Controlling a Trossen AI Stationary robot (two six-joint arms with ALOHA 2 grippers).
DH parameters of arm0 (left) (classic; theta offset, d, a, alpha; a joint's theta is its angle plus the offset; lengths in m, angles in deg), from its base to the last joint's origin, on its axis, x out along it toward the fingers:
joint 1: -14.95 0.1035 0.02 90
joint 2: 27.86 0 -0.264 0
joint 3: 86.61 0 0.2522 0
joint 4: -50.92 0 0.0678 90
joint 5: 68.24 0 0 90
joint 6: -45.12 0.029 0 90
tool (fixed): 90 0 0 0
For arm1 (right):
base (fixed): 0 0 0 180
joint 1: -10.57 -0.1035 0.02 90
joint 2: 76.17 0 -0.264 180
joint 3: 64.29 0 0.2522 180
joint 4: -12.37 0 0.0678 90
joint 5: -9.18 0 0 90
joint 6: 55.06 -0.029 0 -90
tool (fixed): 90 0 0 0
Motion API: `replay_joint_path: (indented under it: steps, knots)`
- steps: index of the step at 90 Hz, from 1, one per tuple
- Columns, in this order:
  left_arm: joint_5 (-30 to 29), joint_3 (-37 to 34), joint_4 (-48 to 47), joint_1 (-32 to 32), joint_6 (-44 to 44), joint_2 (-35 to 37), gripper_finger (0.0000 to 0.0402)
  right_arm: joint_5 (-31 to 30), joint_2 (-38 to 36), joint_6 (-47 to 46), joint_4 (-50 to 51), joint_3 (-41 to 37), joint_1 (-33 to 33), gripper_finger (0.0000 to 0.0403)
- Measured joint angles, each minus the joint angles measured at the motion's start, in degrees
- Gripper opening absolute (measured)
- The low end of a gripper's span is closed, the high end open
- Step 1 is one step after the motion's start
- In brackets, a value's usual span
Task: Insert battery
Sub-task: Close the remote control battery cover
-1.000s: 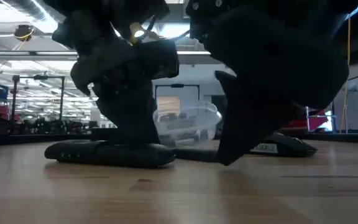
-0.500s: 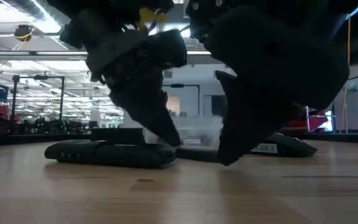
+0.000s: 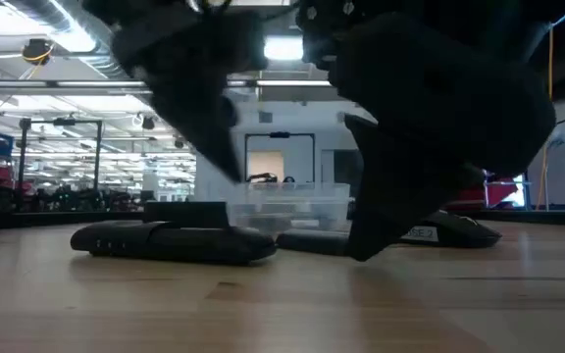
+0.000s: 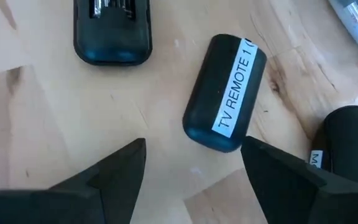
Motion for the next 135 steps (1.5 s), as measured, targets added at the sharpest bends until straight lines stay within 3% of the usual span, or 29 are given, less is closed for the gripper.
replay_joint_path:
  steps: [11, 20, 32, 47, 56, 72, 79, 94, 120, 135]
  knots:
    - [-7.26, -0.48, -5.57, 2.39, -0.10, -1.02, 0.0105, -0.35, 0.00, 0.02, 0.03, 0.00, 0.02, 0.0252]
    - [-12.01, -2.69, 0.49, 4.58, 2.28, -2.78, 0.0088, -0.35, 0.00, 0.02, -0.18, 0.00, 0.05, 0.0252]
    - [-13.12, -4.02, 11.74, 7.32, 6.16, -4.00, 0.0077, -0.35, 0.00, -0.09, -0.74, 0.00, 0.06, 0.0252]
    - [-15.76, -4.12, 15.75, 9.07, 8.32, -3.89, 0.0074, 0.00, 0.00, -0.61, -0.72, 0.00, 0.00, 0.0252]
    - [-11.21, -4.14, 13.82, 8.40, 6.16, -3.00, 0.0074, 0.31, 0.00, -1.51, 0.30, 0.00, -0.41, 0.0252]
    - [7.79, -4.23, 13.87, 4.91, 4.10, -3.13, 0.0074, -0.89, 0.00, -3.79, 2.34, -0.06, -2.00, 0.0252]
    - [12.54, -5.05, 18.61, 3.90, 4.08, -4.21, 0.0074, -1.35, 0.00, -4.59, 2.07, -0.32, -2.26, 0.0252]
    - [13.34, -5.98, 24.14, 3.32, 7.07, -8.31, 0.0084, -2.53, 0.00, -4.94, 1.83, -0.42, -2.23, 0.0252]
    - [15.67, -5.90, 30.93, 3.26, 7.09, -11.33, 0.0167, -2.64, 0.00, -5.17, 1.62, -0.42, -2.21, 0.0252]
    - [17.35, -6.02, 34.08, 2.96, 6.60, -11.63, 0.0186, -2.44, 0.00, -5.79, 1.36, -1.05, -2.21, 0.0252]
